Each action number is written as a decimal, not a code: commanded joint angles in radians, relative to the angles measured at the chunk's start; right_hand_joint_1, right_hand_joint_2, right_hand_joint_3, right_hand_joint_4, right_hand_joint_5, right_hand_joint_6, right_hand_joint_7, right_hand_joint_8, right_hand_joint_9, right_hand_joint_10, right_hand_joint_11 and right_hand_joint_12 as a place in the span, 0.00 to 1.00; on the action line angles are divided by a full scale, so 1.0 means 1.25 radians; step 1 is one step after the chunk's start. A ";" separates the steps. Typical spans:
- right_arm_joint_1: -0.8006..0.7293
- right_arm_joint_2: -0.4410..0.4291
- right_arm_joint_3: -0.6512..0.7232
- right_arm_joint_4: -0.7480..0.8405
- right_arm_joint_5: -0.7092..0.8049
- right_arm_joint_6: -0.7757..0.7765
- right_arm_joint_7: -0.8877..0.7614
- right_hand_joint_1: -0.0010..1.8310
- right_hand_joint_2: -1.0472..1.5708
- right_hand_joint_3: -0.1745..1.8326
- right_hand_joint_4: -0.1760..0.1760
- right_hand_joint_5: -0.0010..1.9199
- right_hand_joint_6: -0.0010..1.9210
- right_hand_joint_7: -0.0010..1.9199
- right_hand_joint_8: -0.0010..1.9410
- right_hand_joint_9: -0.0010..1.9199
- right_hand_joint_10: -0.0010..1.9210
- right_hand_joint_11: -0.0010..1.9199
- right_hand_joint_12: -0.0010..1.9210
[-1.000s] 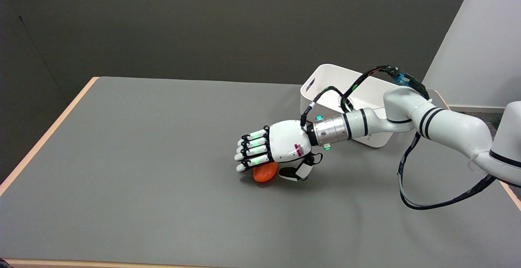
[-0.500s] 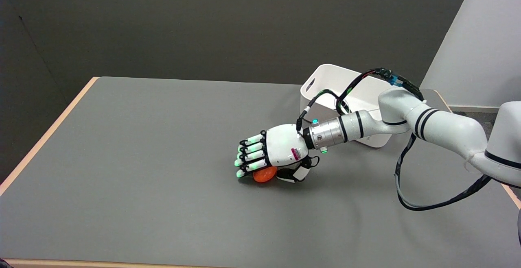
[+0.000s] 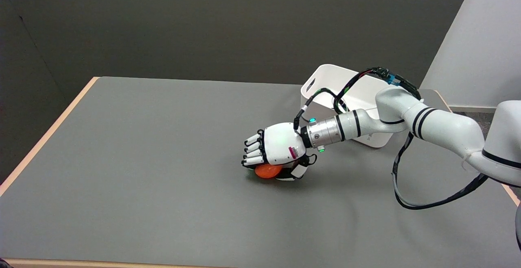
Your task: Pick up mango.
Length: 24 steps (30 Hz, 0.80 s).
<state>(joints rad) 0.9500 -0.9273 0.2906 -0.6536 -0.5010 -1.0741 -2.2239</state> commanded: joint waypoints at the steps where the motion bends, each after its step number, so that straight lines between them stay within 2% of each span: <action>1: 0.003 0.004 0.025 0.017 -0.011 0.017 -0.001 0.67 0.91 0.16 0.22 0.16 1.00 0.23 0.87 0.32 0.93 0.20 1.00; 5: -0.002 0.010 0.074 0.030 -0.006 0.013 -0.001 0.67 0.92 0.15 0.22 0.15 1.00 0.24 0.87 0.31 0.94 0.19 1.00; 8: -0.016 0.024 0.161 0.035 -0.005 0.004 -0.002 0.67 0.91 0.18 0.22 0.16 1.00 0.24 0.88 0.31 0.95 0.18 1.00; 12: -0.054 0.049 0.337 0.027 -0.005 -0.007 -0.002 0.67 0.92 0.15 0.21 0.16 1.00 0.24 0.87 0.31 0.96 0.18 1.00; 18: -0.119 0.094 0.598 -0.011 0.003 -0.072 -0.002 0.67 0.92 0.15 0.22 0.16 1.00 0.24 0.87 0.31 0.96 0.18 1.00; 20: -0.144 0.112 0.667 -0.029 0.020 -0.082 -0.002 0.67 0.92 0.13 0.21 0.16 0.99 0.25 0.87 0.31 0.96 0.19 1.00; 24: -0.195 0.159 0.764 -0.052 0.089 -0.089 -0.002 0.68 0.91 0.16 0.20 0.16 0.99 0.25 0.87 0.31 0.96 0.20 1.00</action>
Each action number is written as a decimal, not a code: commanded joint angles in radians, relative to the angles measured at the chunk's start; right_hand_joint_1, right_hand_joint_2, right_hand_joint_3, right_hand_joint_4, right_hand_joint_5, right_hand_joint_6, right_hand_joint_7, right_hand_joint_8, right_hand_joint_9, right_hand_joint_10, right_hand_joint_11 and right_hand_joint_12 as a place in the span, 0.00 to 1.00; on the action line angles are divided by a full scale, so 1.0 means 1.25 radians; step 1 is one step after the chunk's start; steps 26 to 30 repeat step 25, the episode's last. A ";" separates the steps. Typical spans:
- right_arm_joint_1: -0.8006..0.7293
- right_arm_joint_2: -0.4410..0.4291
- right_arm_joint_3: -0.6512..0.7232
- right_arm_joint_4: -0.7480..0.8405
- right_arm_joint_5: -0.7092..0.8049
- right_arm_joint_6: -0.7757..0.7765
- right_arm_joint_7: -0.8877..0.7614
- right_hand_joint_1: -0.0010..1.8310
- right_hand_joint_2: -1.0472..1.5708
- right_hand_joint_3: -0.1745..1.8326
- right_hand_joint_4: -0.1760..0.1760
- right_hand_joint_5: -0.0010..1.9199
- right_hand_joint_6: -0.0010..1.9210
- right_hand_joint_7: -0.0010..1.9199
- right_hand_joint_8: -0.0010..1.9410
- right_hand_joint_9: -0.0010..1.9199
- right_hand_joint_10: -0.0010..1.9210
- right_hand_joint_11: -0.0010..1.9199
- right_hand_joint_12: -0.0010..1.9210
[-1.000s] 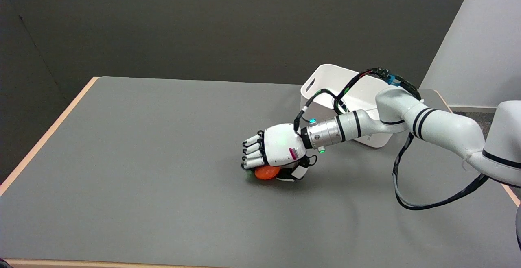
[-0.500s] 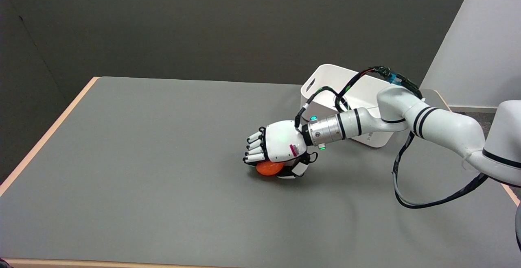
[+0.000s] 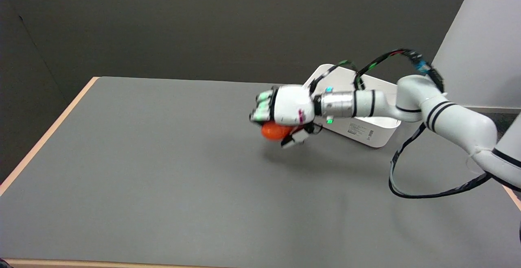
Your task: Pick up mango.
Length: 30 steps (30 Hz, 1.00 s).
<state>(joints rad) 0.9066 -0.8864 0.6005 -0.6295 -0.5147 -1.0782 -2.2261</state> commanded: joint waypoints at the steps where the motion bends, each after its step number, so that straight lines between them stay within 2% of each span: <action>1: -0.170 0.136 0.534 -0.074 0.116 -0.087 -0.001 0.68 0.91 0.17 0.20 0.16 0.99 0.25 0.86 0.31 0.97 0.20 1.00; 4: -0.198 0.160 0.591 -0.073 0.158 -0.093 -0.001 0.68 0.90 0.19 0.20 0.17 0.99 0.26 0.86 0.31 0.96 0.20 1.00; 11: -0.246 0.198 0.728 -0.044 0.211 -0.073 -0.001 0.67 0.91 0.17 0.19 0.16 0.99 0.25 0.86 0.31 0.96 0.20 1.00; 17: -0.343 0.199 0.798 -0.056 0.335 0.014 0.000 0.67 0.91 0.16 0.20 0.16 0.99 0.25 0.87 0.31 0.96 0.19 1.00; 21: -0.361 0.201 0.795 -0.038 0.335 0.042 0.001 0.67 0.91 0.16 0.20 0.16 0.99 0.25 0.87 0.31 0.96 0.20 1.00; 25: -0.372 0.222 0.730 -0.013 0.329 0.021 0.007 0.67 0.91 0.16 0.20 0.16 0.99 0.25 0.87 0.31 0.96 0.20 1.00; 30: -0.372 0.222 0.730 -0.013 0.329 0.021 0.007 0.67 0.91 0.16 0.20 0.16 0.99 0.25 0.87 0.31 0.96 0.20 1.00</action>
